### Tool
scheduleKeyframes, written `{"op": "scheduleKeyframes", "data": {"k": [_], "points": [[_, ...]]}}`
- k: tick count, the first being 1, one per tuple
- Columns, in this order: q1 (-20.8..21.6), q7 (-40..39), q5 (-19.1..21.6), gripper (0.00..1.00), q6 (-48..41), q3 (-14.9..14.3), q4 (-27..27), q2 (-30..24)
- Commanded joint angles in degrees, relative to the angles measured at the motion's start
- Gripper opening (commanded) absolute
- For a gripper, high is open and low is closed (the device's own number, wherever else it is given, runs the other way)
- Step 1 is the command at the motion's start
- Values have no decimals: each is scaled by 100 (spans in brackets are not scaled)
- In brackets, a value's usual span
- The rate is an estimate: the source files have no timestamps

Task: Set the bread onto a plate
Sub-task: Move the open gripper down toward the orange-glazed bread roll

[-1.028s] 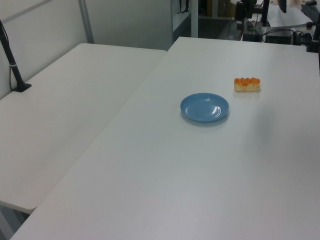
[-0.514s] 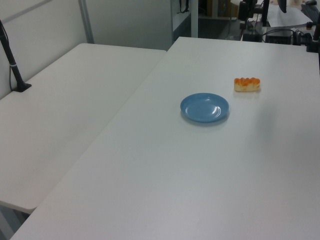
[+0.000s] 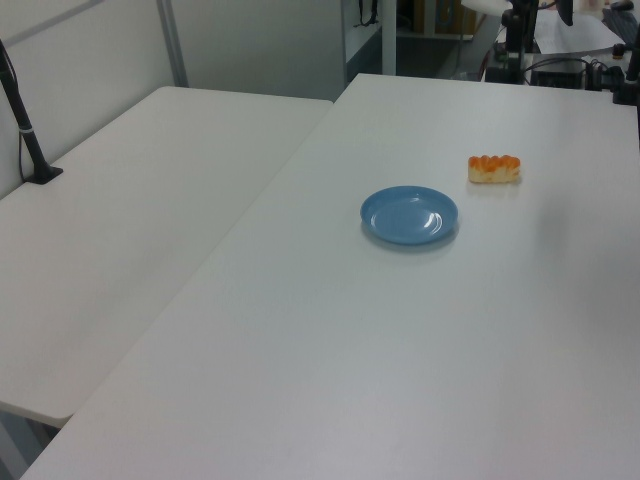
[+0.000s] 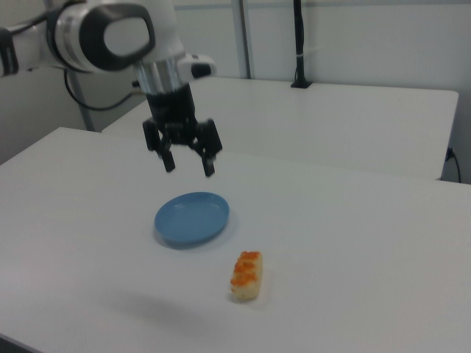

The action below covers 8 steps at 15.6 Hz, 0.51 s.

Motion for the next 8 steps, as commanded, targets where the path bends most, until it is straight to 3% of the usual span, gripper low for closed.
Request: {"op": "scheduleKeyframes", "data": {"k": [1,4,8], "points": [[-265,-207,246,100,622,-6,-910,-214],[-301,-487,281,99,1587,-6,-1578,-249],[-581,-1427,281,98,2634,-6,-2177,-222]]}}
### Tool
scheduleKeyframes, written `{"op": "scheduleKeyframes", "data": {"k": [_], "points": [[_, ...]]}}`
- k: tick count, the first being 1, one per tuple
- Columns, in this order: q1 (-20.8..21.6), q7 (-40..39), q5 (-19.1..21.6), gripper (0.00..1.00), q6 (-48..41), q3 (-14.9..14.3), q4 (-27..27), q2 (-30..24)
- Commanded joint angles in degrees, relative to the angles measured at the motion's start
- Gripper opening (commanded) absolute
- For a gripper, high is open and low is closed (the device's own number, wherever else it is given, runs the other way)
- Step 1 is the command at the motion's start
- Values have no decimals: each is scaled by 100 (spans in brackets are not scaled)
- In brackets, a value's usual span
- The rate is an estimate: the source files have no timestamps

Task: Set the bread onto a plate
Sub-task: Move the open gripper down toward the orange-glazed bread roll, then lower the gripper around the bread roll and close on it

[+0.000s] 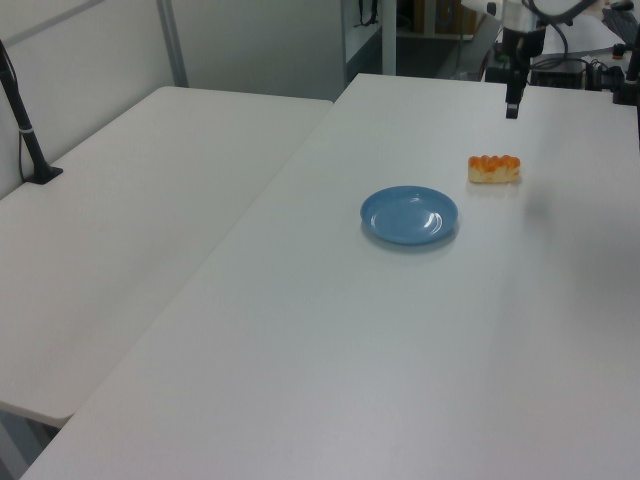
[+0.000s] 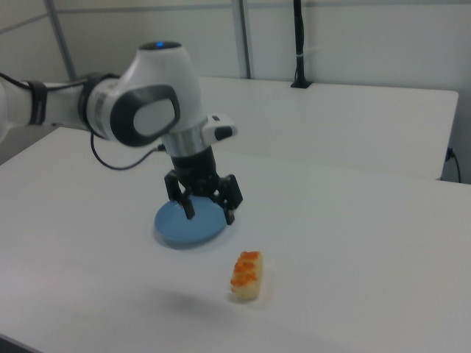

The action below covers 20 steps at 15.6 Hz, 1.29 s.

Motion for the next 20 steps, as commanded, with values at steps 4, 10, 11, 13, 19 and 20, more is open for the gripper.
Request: {"op": "scheduleKeyframes", "data": {"k": [4,10,11,13,19,20], "points": [[-408,-1556,113,98,1106,0,-736,120],[-373,-1523,122,99,1537,0,-464,919],[-364,-1435,148,99,1520,9,-245,1104],[-347,-1285,166,99,1537,44,-77,1307],[-285,-1294,175,98,1555,62,-67,1554],[-276,-1294,175,98,1555,62,-67,1563]]}}
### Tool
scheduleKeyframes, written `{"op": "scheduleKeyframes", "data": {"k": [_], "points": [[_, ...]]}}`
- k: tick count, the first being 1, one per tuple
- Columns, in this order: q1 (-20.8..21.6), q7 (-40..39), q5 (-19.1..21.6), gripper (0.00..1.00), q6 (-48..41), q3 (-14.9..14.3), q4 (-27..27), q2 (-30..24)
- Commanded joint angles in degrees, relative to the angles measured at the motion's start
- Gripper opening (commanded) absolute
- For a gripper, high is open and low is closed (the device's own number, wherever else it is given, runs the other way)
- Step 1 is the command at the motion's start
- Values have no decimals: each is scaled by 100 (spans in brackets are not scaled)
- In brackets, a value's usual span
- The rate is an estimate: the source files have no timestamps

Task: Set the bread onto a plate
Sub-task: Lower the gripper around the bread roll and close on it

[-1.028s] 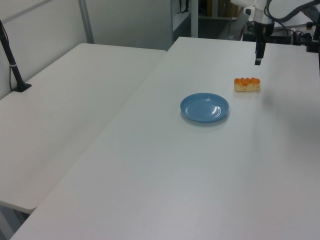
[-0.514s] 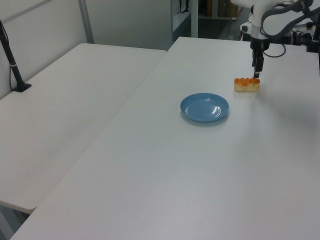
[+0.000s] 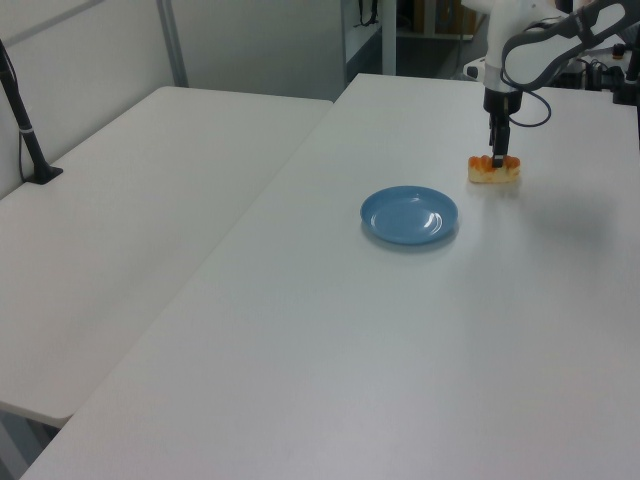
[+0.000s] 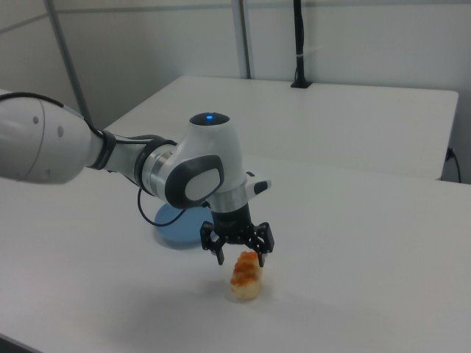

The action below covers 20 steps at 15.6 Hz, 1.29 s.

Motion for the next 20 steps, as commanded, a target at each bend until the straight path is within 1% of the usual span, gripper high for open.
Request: {"op": "scheduleKeyframes", "data": {"k": [1,7,13,14,15,16,18,20], "points": [[103,88,96,98,34,2,37,97],[103,97,96,96,157,2,64,229],[103,88,70,97,236,-7,55,264],[103,88,70,95,236,2,55,273],[103,88,70,89,236,2,46,273],[103,88,70,82,228,2,46,273],[103,88,70,57,219,2,38,282],[103,88,70,48,219,2,37,343]]}}
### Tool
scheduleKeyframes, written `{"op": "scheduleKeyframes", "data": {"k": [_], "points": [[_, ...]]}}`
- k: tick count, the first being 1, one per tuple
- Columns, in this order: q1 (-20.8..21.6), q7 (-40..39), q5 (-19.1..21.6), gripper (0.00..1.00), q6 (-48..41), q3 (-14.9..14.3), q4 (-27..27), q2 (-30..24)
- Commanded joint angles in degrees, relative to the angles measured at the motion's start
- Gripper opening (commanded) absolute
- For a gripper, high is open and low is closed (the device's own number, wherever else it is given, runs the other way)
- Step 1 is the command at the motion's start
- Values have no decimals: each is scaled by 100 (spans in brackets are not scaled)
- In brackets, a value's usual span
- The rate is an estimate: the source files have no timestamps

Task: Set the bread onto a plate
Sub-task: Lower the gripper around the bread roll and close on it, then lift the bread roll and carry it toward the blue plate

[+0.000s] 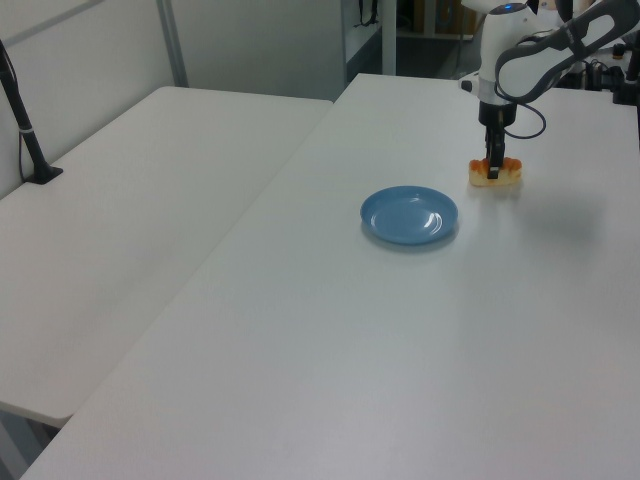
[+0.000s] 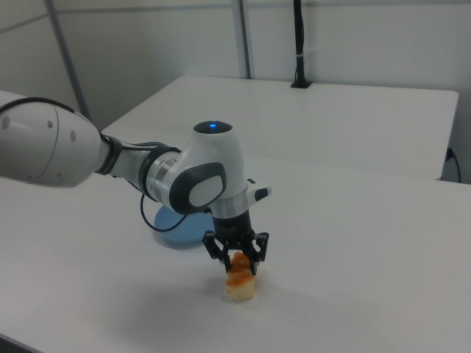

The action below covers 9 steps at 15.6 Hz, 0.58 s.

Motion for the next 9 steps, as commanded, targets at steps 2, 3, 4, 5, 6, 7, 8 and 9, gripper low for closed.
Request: {"op": "scheduleKeyframes", "data": {"k": [2,3,4,5,6,7,8,9], "points": [[49,65,69,38,139,-12,-3,84],[58,74,78,35,121,-12,6,58],[67,83,87,34,95,-12,6,23],[75,135,95,34,51,-3,15,-30],[93,223,96,35,34,6,23,-117],[180,284,104,35,-19,6,23,-196],[277,372,113,35,-150,15,76,-276],[347,460,174,35,-377,15,224,-294]]}}
